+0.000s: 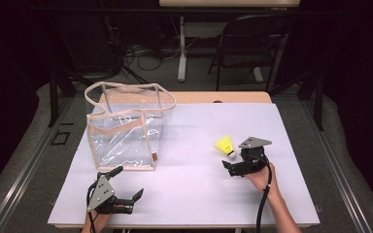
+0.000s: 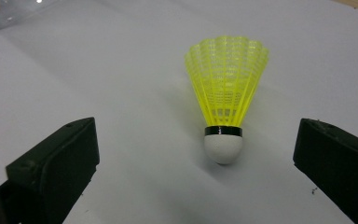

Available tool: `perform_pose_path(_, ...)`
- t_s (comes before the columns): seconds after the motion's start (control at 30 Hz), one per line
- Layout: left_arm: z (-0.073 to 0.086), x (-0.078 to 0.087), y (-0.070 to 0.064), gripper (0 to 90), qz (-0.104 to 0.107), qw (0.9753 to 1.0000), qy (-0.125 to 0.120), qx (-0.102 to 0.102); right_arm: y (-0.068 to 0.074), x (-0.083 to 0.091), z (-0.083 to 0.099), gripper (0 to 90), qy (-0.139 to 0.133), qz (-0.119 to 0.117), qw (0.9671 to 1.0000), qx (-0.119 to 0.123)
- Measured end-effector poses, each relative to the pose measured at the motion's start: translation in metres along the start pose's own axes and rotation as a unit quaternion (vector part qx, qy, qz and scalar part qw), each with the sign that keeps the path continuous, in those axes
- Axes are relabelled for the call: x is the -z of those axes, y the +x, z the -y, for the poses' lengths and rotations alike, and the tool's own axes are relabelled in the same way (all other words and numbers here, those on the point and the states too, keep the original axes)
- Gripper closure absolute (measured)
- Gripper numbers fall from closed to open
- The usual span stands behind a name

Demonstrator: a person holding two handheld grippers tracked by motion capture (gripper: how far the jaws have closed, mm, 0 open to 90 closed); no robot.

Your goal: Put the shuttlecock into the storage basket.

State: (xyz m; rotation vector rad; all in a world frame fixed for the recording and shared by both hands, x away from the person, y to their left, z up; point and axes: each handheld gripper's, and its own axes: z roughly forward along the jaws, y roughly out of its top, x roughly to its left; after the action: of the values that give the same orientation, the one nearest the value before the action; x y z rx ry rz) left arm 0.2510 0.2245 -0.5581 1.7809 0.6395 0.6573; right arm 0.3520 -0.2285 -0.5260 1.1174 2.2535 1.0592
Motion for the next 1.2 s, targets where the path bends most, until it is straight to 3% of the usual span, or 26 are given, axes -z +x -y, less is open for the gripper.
perform_pose_path(0.6, 0.000, 0.000, 0.000, 0.0, 0.002, 1.0000, 0.004, 0.001, -0.006, -0.018, -0.014, 1.4, 0.063, 0.002, 0.9980, 0.007)
perform_pose_path(0.73, 0.000, 0.001, 0.000, 0.0, 0.003, 1.0000, 0.004, 0.001, -0.008, -0.021, -0.017, 8.6, 0.083, 0.015, 0.9964, 0.008)
perform_pose_path(0.9, 0.000, 0.000, -0.001, 0.0, 0.007, 1.0000, 0.006, -0.002, -0.012, -0.024, -0.023, 16.8, 0.123, 0.020, 0.9921, 0.016)
perform_pose_path(1.2, 0.000, 0.000, 0.000, 0.0, 0.009, 0.9999, 0.008, -0.002, -0.012, -0.032, -0.029, 40.5, 0.149, 0.043, 0.9877, 0.021)
